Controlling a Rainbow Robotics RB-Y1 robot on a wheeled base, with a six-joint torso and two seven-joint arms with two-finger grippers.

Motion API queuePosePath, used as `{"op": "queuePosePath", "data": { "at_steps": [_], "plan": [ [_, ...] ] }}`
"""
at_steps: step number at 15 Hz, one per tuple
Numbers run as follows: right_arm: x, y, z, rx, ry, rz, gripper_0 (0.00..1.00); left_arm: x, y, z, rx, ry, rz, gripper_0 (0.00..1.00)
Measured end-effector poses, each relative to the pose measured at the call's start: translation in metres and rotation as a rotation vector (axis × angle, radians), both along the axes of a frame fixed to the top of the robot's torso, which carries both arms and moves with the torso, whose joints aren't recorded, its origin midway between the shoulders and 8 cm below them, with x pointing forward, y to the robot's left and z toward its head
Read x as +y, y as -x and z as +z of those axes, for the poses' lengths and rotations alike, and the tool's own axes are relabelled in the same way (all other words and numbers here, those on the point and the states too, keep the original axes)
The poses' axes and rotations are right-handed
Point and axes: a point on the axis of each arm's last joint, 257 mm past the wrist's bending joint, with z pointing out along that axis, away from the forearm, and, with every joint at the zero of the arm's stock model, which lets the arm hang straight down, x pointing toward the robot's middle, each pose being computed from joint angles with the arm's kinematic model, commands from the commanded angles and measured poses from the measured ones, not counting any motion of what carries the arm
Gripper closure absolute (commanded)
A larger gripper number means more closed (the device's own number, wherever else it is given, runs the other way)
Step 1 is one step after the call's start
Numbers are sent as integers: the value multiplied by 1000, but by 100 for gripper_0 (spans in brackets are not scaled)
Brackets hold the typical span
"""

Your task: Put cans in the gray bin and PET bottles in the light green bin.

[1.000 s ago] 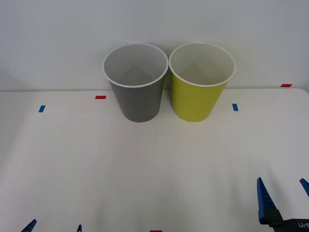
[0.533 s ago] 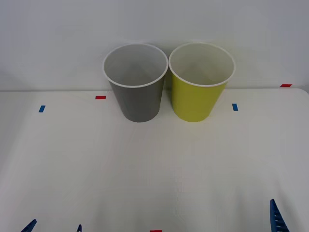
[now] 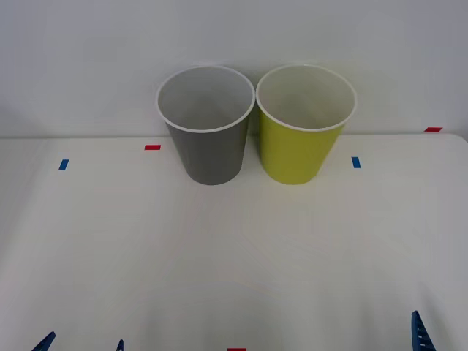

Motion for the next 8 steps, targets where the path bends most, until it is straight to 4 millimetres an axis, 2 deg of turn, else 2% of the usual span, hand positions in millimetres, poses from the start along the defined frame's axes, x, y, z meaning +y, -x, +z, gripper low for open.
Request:
{"op": "queuePosePath", "data": {
  "at_steps": [8],
  "plan": [
    [0,0,0,0,0,0,0,0,0,0,0,0,0,0]
  ]
}}
